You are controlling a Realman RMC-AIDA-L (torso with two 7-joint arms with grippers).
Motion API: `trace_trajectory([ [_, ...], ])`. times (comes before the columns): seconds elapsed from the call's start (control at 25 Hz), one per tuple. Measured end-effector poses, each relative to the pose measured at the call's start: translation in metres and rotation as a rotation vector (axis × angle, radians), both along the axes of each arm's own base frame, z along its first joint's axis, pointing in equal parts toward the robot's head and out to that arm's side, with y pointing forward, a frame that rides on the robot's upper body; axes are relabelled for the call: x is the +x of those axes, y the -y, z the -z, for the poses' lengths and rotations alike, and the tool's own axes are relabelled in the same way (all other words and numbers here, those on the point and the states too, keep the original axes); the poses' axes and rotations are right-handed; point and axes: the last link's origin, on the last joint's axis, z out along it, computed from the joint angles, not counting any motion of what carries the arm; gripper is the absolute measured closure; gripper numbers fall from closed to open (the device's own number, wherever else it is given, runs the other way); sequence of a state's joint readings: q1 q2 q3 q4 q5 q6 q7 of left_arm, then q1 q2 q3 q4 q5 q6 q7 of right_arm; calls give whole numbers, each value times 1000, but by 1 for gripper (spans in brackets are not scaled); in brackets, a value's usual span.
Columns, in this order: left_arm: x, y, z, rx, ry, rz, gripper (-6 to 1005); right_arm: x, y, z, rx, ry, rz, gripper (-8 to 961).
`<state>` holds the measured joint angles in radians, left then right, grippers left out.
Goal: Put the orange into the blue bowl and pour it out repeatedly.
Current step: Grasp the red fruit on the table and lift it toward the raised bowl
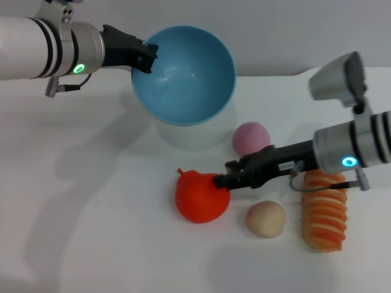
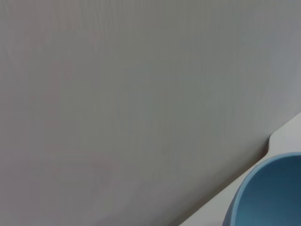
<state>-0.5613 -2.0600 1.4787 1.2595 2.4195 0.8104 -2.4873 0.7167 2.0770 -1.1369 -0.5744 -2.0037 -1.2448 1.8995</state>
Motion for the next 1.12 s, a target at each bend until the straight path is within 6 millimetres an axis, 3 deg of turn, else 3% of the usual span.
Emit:
trace_trajectory([
  [0.52,-8,2,4,-9,-9,-14,999,-4,12,35,-55,98,-72,416],
  [1.12,-6,7,13,-36,-15,-10,1000,-2,13,33,-27,77,-66,770],
])
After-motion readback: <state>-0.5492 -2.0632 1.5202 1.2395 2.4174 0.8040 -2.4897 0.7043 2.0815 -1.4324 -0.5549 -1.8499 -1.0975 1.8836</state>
